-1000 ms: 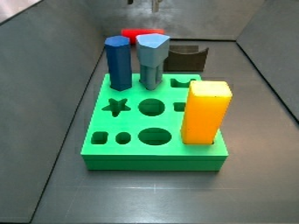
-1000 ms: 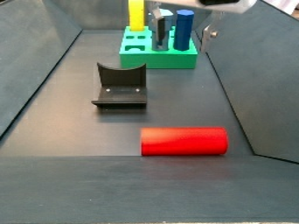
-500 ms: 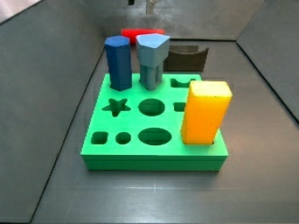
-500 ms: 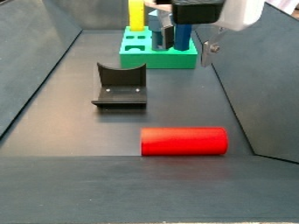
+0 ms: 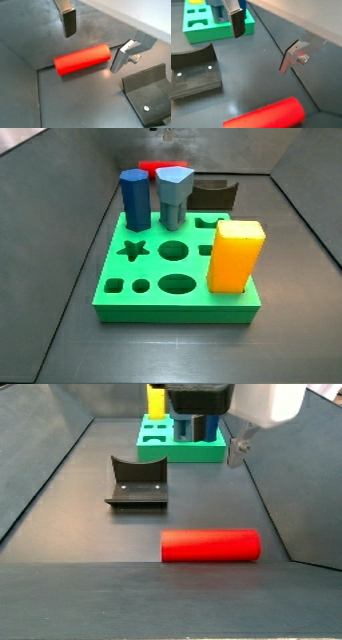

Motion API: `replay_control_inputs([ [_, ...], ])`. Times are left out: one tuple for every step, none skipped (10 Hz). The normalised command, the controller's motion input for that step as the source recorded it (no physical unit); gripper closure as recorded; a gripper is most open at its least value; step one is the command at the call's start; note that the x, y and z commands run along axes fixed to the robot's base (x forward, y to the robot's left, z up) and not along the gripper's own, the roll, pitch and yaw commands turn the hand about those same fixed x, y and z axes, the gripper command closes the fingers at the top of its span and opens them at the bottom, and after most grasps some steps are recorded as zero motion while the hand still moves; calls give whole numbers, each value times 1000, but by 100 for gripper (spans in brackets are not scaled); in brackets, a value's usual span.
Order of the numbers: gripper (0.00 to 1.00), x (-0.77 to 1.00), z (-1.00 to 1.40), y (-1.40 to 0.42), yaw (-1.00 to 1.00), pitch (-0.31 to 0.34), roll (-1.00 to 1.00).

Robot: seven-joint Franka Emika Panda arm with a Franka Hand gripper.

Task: Pick up the round object. Move up. Place the round object on the fixture. Regrasp the round object. Move to above the board. Insert the round object.
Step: Pick up the round object.

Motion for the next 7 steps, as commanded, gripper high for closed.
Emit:
replay_control_inputs([
  [0, 126, -294, 494, -386, 0, -176],
  [0, 166, -429, 520, -374, -6, -154],
  [0, 183, -463, 540, -360, -13, -159],
  [0, 157, -546, 506, -366, -49, -184],
  [0, 26, -614, 440, -409, -86, -186],
  [0, 0, -560, 349, -429, -141, -163],
  [0, -149, -557, 180, -369, -187, -150],
])
